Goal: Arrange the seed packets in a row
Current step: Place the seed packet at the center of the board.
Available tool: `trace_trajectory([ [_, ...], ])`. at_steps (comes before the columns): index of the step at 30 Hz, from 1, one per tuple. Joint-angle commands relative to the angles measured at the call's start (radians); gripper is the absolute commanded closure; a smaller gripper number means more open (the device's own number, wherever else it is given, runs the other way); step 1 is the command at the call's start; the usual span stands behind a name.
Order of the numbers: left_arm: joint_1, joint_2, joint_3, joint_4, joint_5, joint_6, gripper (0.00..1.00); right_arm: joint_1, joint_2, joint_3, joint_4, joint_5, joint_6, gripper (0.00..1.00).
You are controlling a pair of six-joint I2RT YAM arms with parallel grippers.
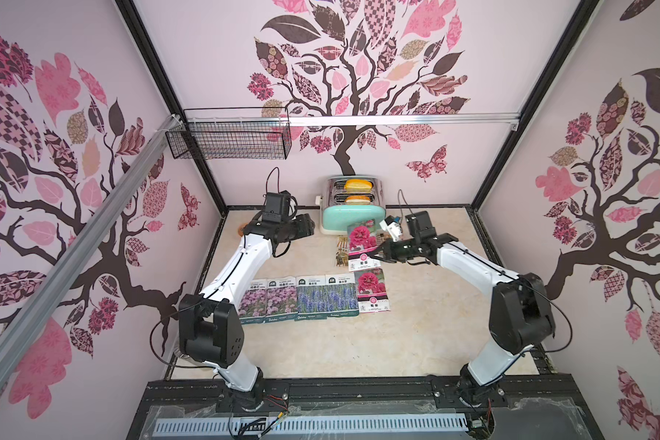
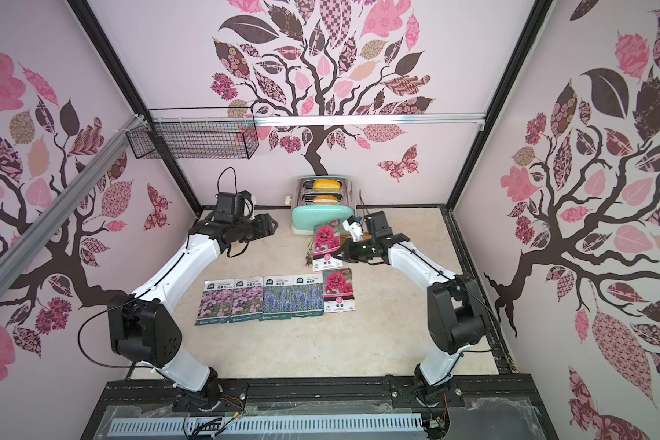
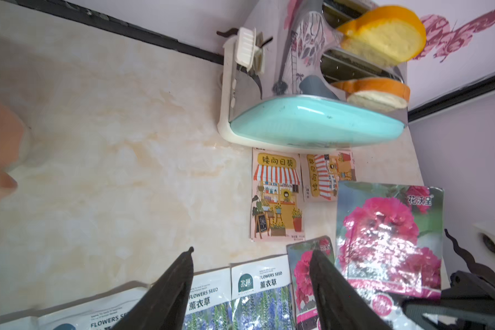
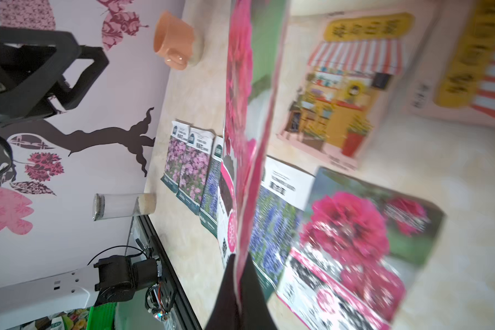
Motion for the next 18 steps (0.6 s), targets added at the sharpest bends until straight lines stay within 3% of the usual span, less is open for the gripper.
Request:
trace_trajectory([
  [1,-0.038,-0.055,-0.047,-0.006,-0.039,-0.001,0.33,-0.106,-0.087,-0.113,0.003,-0.037,-0.001,1.00],
  [7,-0.108,-0.079,-0.115,-0.006,-0.052,0.005,0.33,-0.234,-0.115,-0.214,-0.066,-0.008,-0.075,1.00],
  [18,-0.165,-0.129,-0.222,0.029,-0.037,-0.004,0.33,-0.255,-0.046,-0.201,-0.133,0.154,-0.116,1.00],
])
